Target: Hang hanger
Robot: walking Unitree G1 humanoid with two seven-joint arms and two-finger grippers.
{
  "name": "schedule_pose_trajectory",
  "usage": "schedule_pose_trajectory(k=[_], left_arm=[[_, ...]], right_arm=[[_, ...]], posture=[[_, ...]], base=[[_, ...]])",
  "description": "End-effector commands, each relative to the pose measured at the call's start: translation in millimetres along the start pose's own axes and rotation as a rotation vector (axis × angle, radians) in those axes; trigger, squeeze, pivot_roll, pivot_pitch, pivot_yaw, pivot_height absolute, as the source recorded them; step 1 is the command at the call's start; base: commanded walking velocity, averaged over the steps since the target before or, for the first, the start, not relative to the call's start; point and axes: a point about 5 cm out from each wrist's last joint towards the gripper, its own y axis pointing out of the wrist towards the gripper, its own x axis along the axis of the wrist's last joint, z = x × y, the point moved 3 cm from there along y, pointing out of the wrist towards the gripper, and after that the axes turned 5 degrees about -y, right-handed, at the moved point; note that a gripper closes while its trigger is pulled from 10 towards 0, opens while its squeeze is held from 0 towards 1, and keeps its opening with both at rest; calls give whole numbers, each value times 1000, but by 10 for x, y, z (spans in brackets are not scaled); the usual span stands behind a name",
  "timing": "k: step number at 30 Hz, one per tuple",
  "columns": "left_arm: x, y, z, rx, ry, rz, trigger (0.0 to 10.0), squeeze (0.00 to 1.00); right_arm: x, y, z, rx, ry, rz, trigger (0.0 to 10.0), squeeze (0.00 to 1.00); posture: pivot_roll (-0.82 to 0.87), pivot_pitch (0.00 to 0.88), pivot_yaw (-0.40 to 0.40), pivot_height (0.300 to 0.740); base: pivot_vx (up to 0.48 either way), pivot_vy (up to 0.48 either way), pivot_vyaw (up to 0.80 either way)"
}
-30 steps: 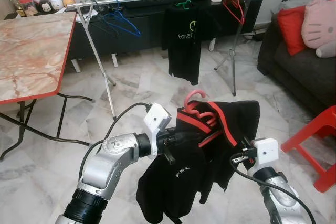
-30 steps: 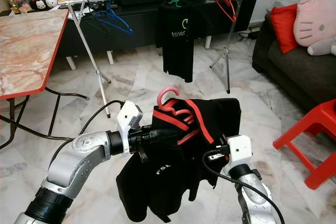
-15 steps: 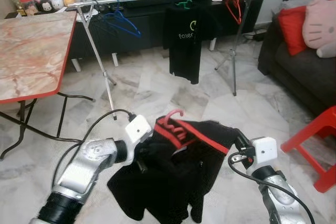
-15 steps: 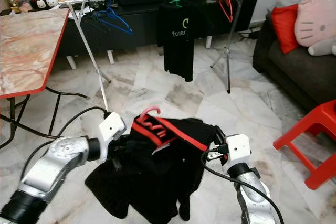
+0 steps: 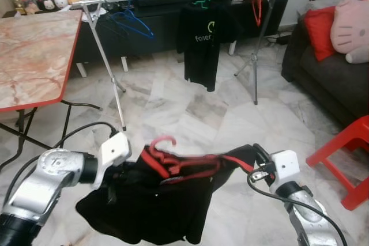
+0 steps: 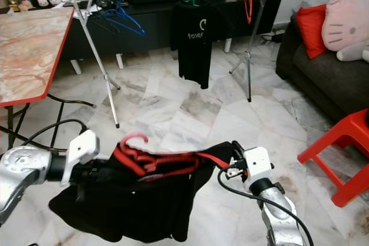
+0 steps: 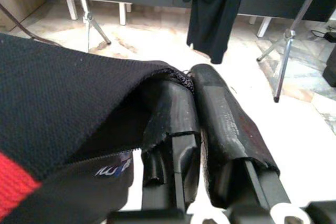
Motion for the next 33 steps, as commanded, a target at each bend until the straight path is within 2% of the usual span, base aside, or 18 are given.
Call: schedule_pose_trajectory(k=[1,4,5,8,10,11,13,15,20,22,24,25,26,29,30,31,32,33], left_arm=[[-26,-31,-112,-83,24,31,10000,0],[38,22,-150,-110,17,-21,10000,0],[124,66,-136,-101,15,-87,10000,0],[211,91,-118,-92,3,-160,10000,0],[247,103,-64,-53,5,-189,10000,0],[273,118,38,20,16,-205,10000,0],[283,124,88,51,23,-209,10000,0],[280,119,66,35,23,-206,10000,0],[229,106,-142,-109,5,-173,10000,0],[214,107,-147,-112,7,-164,10000,0],[192,131,-57,-43,22,-156,10000,0],[196,143,-20,-17,20,-161,10000,0],[219,167,27,16,20,-178,10000,0],[244,191,51,34,15,-197,10000,0],[237,191,37,26,15,-191,10000,0],[230,193,25,17,14,-186,10000,0],[209,197,-20,-13,17,-171,10000,0],[193,198,-41,-26,17,-159,10000,0]], right_arm=[[-14,-27,-138,-52,5,14,0,0],[-21,-23,-127,-45,9,18,0,0],[-32,-24,-118,-41,10,21,0,0],[-65,-32,-103,-33,7,37,0,0],[-88,-42,-86,-26,9,45,0,0],[-122,-54,-70,-15,0,61,0,0],[-160,-67,-67,-13,-5,82,0,0],[-185,-75,-79,-19,-14,97,0,0],[-196,-71,-110,-33,-9,104,0,0],[-196,-69,-109,-33,-9,104,0,0],[-188,-58,-88,-21,-3,98,0,0],[-191,-55,-74,-15,-6,101,7529,0],[-215,-50,-43,0,-11,117,10000,0],[-252,-51,-3,25,8,135,10000,0],[-317,-71,22,51,3,180,10000,0],[-334,-81,26,59,-6,190,10000,671],[-360,-102,26,72,-6,201,10000,1000],[-364,-111,18,74,-6,201,10000,1000]], posture=[[-62,0,-23,740],[-62,0,-23,740],[-65,0,-24,740],[-65,0,-24,740],[-69,0,-26,740],[-67,0,-28,740],[-67,0,-28,740],[-68,0,-28,740],[-68,0,-28,740],[-66,0,-28,740],[-67,0,-27,740],[-67,0,-27,740],[-68,0,-28,740],[-68,0,-30,740],[-71,0,-30,740],[-71,0,-31,740],[-68,0,-31,740],[-68,0,-31,740]], base=[[0,0,0],[0,0,0],[0,0,0],[0,0,0],[0,0,0],[0,0,0],[0,0,0],[0,0,0],[0,0,0],[0,0,0],[0,0,0],[0,0,0],[0,0,0],[0,0,0],[0,0,0],[0,0,0],[0,0,0],[0,0,0]])
